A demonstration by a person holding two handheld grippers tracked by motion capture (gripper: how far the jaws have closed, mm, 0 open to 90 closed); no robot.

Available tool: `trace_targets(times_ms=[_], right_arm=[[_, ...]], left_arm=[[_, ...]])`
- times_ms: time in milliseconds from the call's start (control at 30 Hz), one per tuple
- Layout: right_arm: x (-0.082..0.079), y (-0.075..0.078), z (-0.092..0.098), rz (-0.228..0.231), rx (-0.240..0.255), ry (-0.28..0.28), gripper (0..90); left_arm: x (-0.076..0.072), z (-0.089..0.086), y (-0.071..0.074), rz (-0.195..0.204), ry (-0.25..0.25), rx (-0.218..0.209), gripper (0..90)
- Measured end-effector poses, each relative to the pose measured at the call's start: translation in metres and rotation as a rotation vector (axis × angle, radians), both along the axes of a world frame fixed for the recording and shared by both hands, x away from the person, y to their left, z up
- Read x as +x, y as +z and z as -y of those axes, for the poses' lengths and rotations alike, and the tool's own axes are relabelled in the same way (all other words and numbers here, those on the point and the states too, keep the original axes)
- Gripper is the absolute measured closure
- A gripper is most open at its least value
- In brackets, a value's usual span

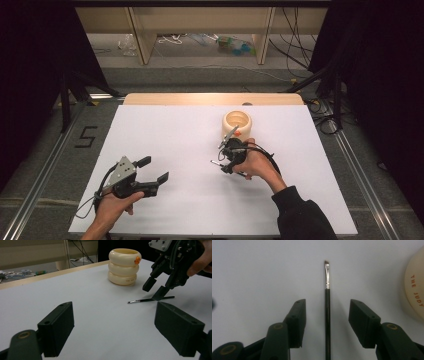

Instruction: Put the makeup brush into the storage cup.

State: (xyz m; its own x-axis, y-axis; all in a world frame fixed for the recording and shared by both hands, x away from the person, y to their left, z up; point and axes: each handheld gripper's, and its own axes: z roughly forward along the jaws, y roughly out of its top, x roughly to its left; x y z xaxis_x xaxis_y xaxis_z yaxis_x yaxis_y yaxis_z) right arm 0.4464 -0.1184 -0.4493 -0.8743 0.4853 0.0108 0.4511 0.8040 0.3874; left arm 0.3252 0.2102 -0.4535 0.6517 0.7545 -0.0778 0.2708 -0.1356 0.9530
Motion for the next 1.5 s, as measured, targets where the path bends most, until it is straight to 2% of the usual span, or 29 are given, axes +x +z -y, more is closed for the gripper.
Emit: trace_targets(times_ms=[133,167,333,367,633,1167,1500], right_arm=[[0.002,0.0,-0.003,-0.003,-0.012,0.001,53.0],[0.002,0.0,-0.003,-0.003,-0.012,0.001,53.0],[0.003,-0.002,-0.008,-0.009,-0.044,0.022,57.7],[0.004,-0.002,-0.01,-0.017,-0.046,0.022,59.1],[0.007,-0.004,-0.011,-0.025,-0.08,0.019,63.7],[0.013,-0.008,-0.013,-0.071,-0.104,0.021,73.6],[0.012,-0.007,-0.021,-0.055,-0.161,0.031,75.8]], left_arm=[[0.001,-0.001,0.0,0.008,-0.009,0.013,16.1],[0.0,0.0,0.0,-0.004,0.001,-0.002,16.1],[0.001,-0.001,0.0,0.008,-0.01,0.015,16.1],[0.0,-0.001,0.0,0.0,-0.001,0.003,16.1],[0.0,-0.001,0.0,0.001,-0.002,0.004,16.1],[0.001,-0.002,0.001,0.004,-0.004,0.004,16.2],[0.001,-0.001,0.001,0.004,-0.006,0.008,16.2]])
